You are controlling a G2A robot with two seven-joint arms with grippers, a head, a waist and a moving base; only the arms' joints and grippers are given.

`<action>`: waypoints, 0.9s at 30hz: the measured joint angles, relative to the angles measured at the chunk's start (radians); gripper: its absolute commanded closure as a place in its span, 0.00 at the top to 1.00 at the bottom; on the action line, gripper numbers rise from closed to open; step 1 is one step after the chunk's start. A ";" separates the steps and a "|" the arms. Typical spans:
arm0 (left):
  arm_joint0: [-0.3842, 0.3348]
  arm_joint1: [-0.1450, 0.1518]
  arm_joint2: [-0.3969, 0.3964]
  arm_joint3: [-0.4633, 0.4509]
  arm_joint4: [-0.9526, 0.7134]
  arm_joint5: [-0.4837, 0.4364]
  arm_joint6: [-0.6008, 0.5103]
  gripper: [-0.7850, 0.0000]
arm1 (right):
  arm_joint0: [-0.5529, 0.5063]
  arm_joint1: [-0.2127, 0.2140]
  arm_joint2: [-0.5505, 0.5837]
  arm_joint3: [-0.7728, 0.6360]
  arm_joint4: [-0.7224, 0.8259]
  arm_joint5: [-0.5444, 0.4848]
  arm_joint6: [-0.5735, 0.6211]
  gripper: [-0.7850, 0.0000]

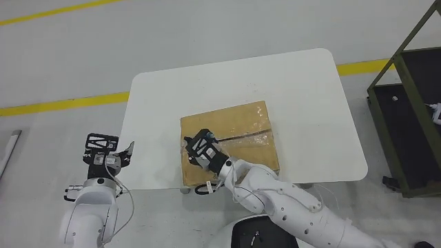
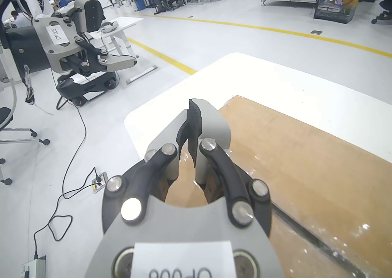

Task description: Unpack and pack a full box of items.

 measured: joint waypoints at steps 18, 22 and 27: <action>0.002 -0.008 0.002 -0.001 0.007 -0.015 0.020 1.00 | -0.108 0.006 0.125 0.013 -0.013 0.035 0.016 0.00; 0.001 -0.010 0.010 -0.002 0.008 -0.021 0.024 1.00 | -0.184 0.034 0.205 -0.077 -0.056 0.039 0.040 0.00; 0.000 -0.012 0.016 -0.008 0.008 -0.030 0.029 1.00 | -0.293 0.068 0.316 -0.200 -0.117 0.039 0.061 0.00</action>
